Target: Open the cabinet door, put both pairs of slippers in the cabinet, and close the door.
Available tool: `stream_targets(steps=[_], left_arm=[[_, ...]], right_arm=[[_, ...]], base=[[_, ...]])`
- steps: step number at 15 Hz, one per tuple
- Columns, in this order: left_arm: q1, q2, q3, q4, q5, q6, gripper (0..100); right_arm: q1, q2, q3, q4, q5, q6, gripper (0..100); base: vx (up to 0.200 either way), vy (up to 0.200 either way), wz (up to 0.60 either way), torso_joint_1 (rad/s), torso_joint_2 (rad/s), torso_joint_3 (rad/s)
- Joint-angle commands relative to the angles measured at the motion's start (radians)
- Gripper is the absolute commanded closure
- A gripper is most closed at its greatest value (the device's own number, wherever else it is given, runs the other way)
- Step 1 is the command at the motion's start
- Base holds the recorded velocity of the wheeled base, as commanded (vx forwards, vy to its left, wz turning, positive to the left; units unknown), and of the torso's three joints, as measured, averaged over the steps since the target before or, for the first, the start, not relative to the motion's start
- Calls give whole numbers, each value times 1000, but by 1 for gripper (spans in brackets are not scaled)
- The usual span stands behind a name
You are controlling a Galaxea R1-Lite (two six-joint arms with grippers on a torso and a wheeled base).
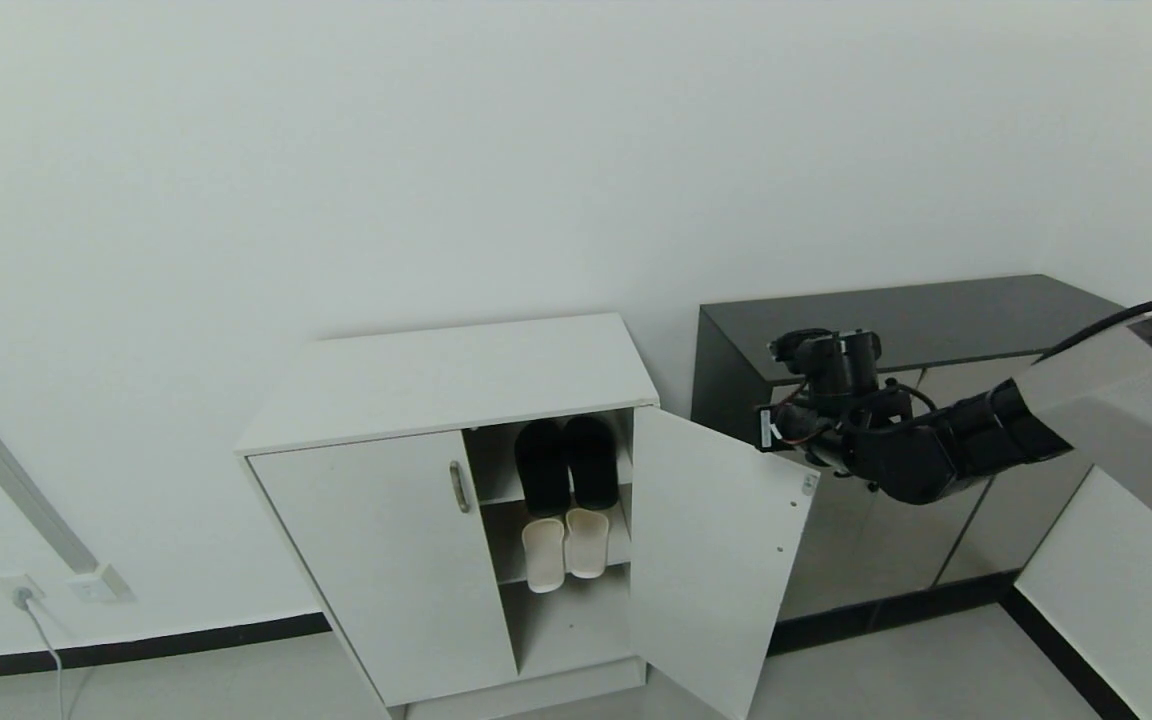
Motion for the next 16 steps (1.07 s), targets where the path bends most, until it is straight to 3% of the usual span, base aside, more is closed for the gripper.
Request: stream_targets(steps=[1,16], left_arm=[[1,2,0,-1,0,0,100],[1,2,0,0,0,-3,100]], right_arm=[[-13,53,-39,6,-1,0,100],[-48,151,-62,-13,-4,2,100]], base=[[0,0,0,0,0,0],[0,0,0,0,0,0]])
